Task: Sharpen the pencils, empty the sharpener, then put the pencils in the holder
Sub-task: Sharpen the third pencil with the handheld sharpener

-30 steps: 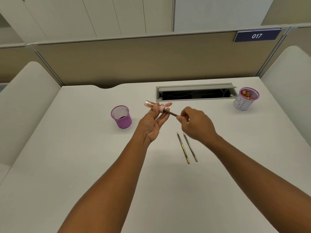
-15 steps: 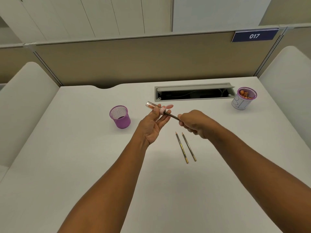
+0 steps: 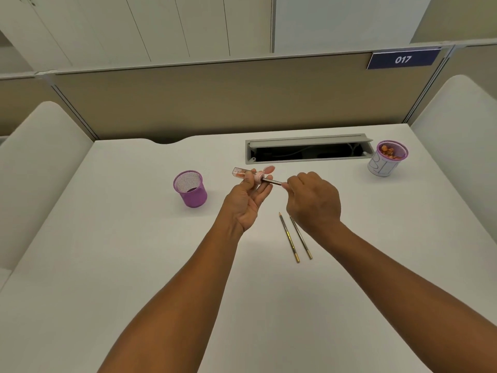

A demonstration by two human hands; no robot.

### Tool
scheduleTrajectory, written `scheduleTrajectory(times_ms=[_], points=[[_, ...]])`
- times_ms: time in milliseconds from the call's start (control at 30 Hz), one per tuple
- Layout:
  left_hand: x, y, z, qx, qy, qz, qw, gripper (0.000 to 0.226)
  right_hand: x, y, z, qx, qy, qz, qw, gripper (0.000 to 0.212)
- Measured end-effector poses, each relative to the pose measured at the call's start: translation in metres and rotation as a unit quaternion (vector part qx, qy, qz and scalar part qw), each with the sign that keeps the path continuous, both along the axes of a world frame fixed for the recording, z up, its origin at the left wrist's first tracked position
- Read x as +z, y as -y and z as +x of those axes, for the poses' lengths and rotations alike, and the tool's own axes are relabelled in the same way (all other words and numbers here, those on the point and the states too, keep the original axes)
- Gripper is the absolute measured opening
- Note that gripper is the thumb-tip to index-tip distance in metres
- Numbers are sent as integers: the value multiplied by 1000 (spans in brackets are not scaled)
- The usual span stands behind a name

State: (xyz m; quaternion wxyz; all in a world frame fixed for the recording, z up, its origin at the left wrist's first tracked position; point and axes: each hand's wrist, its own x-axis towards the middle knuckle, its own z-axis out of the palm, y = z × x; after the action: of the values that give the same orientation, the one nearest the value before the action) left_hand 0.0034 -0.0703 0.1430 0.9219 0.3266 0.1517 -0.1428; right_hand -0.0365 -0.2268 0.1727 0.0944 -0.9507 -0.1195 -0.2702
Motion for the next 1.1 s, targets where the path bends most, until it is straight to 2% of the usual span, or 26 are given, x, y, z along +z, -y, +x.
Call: scheduleTrajectory(times_ms=[33, 100, 133, 200, 233, 267, 300, 367, 467, 533, 567, 633, 733, 800, 833, 867, 933, 967, 1000, 1033, 1067, 1100], points=[[0, 0, 0, -3, 3, -3, 1000, 25, 2, -4, 1, -21, -40, -6, 999, 23], [0, -1, 1, -11, 9, -4, 1000, 25, 8, -10, 10, -88, -187, 23, 978, 28], [0, -1, 0, -15, 10, -2, 1000, 25, 15, -9, 17, -114, -292, 88, 946, 31], [-3, 0, -2, -17, 13, 4, 1000, 24, 27, -2, 29, -118, -483, 286, 819, 34], [-4, 1, -2, -16, 13, 8, 1000, 23, 31, 1, 31, -113, -526, 331, 775, 35], [-5, 2, -2, -13, 11, 10, 1000, 21, 32, 3, 32, -105, -541, 328, 767, 36], [-6, 3, -2, -9, 9, 10, 1000, 20, 32, 4, 32, -98, -536, 311, 779, 37], [-6, 3, 0, 0, 4, 9, 1000, 20, 27, 1, 29, -71, -475, 248, 841, 36], [-6, 2, 3, 13, -3, 10, 1000, 20, 14, -3, 22, -25, -314, 115, 942, 20], [-5, 2, 4, 14, -4, 12, 1000, 20, 5, -3, 15, -10, -189, 23, 982, 18], [-4, 2, 4, 11, -4, 12, 1000, 20, 0, -4, 10, -6, -145, -7, 989, 19], [-4, 3, 3, 4, -5, 10, 1000, 20, -3, -6, 3, -19, -119, -19, 992, 20], [-4, 4, 2, -3, -3, 11, 1000, 24, 1, -13, 4, -73, -200, 25, 977, 21], [-5, 3, 1, -8, -2, 11, 1000, 28, 11, -14, 15, -92, -323, 105, 936, 25], [-5, 1, 0, -10, 3, 13, 1000, 28, 18, -13, 21, -91, -398, 190, 893, 27], [-4, -1, 0, -14, 10, 17, 1000, 27, 24, -10, 26, -93, -469, 292, 828, 30], [-2, -4, 0, -30, 23, 28, 999, 27, 32, -3, 31, -101, -577, 453, 672, 32], [-2, -5, 1, -35, 27, 33, 998, 28, 33, 2, 31, -99, -604, 498, 614, 33], [-1, -5, 1, -37, 30, 37, 998, 29, 33, 5, 31, -94, -617, 519, 584, 34], [0, -5, 1, -37, 32, 43, 998, 29, 32, 6, 30, -88, -619, 520, 582, 34], [0, -5, 2, -37, 33, 51, 997, 28, 30, 6, 28, -79, -610, 504, 607, 34], [0, -4, 2, -36, 30, 58, 997, 26, 28, 5, 26, -66, -588, 469, 656, 33]])
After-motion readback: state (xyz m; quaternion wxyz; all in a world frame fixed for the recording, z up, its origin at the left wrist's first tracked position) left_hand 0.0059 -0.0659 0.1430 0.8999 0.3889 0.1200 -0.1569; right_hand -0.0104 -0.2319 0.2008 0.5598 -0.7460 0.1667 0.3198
